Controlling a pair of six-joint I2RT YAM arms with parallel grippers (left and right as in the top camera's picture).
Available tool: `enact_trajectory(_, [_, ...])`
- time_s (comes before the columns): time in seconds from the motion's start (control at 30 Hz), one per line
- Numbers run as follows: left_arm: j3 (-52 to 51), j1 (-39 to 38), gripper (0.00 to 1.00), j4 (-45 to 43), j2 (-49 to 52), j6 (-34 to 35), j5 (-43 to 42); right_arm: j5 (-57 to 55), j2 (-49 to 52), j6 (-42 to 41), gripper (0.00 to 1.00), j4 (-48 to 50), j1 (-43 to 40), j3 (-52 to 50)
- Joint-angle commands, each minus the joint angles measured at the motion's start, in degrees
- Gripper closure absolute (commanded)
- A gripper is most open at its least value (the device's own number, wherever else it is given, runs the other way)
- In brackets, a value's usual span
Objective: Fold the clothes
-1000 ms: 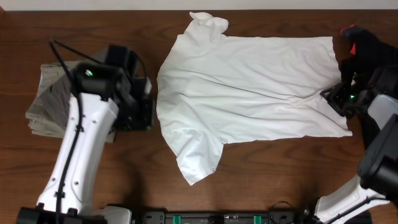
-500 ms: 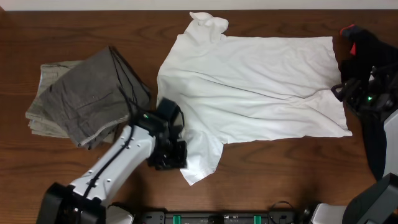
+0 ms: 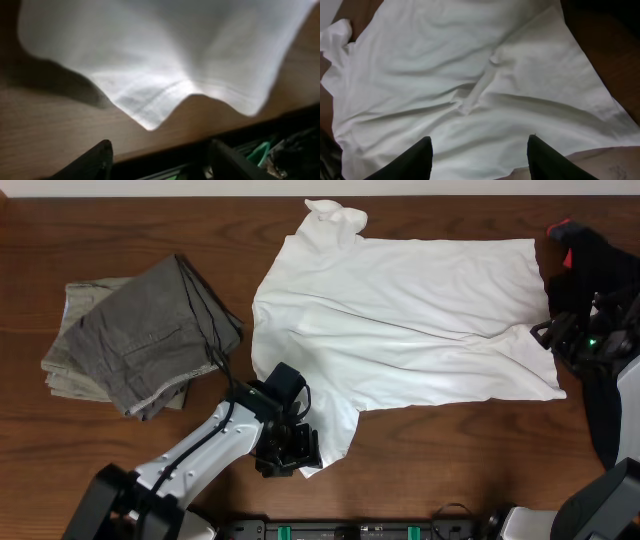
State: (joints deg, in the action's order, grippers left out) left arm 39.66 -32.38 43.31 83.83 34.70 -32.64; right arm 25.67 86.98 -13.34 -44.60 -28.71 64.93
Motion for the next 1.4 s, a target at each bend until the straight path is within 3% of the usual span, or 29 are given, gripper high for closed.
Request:
enact_trajectory(0.0, [-0.2,-0.2,0.47,0.0,4.1,2.5,0.2,-0.2,-0.2,0.8,0.41,-0.4,-0.5,0.5])
enact_trajectory(0.2, [-0.2,-0.2,0.69,-1.7,10.3,3.1,-1.3,-0.2,-0.2,0.8,0.43,-1.2,-0.5,0.5])
enact_trajectory(0.4, [0.0,-0.2,0.78,-2.1,11.3,3.6,-1.4,-0.2,-0.2,0.8,0.44,-1.8,-0.5,0.5])
enact_trajectory(0.5, [0.2,-0.2,0.94,-1.9,11.3,3.5,-1.4,-0.2,-0.2,0.8,0.44,-2.3,-0.5,0.5])
enact_trajectory(0.67, [4.0,0.5,0.94,2.8,9.6,1.3,0.9,-0.5,-0.2,3.1,0.45,-3.9,-0.5,0.5])
enact_trajectory(0.9, [14.9,2.9,0.94,17.9,-2.2,-1.3,18.9,-6.3,0.7,1.5,0.46,-6.8,-0.5,-1.5])
enact_trajectory(1.13, [18.8,3.1,0.94,17.9,-11.7,-2.1,24.4,-7.2,1.3,0.3,0.43,-5.7,-0.5,-9.7])
enact_trajectory(1.37, [18.8,3.1,0.94,17.9,-12.1,-2.1,24.8,-14.8,1.3,-4.3,0.38,-0.6,-0.5,-18.4])
